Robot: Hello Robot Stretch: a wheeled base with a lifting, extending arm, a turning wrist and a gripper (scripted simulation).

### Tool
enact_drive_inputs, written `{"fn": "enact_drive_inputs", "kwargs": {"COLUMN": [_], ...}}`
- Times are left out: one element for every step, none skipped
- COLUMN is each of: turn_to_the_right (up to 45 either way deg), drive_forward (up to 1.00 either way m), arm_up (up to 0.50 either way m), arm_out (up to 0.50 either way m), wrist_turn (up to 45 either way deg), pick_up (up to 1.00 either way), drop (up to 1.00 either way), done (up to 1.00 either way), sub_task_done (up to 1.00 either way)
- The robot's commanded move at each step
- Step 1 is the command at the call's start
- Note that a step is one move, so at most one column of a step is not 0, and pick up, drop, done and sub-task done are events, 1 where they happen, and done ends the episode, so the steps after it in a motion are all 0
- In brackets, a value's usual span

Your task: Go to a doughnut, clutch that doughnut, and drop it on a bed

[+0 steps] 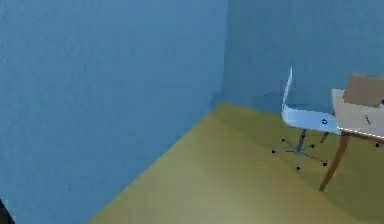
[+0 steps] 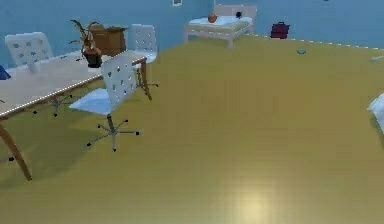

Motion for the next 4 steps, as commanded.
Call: {"fn": "enact_drive_inputs", "kwargs": {"turn_to_the_right": [-45.0,-36.0,0.0,-39.0], "drive_forward": [0.0,0.0,1.0,0.0], "arm_up": [0.0,0.0,0.0,0.0], "arm_out": [0.0,0.0,0.0,0.0], "wrist_turn": [0.0,0.0,0.0,0.0], "pick_up": [0.0,0.0,0.0,0.0], "drop": [0.0,0.0,0.0,0.0], "done": [0.0,0.0,0.0,0.0], "sub_task_done": [0.0,0.0,0.0,0.0]}}
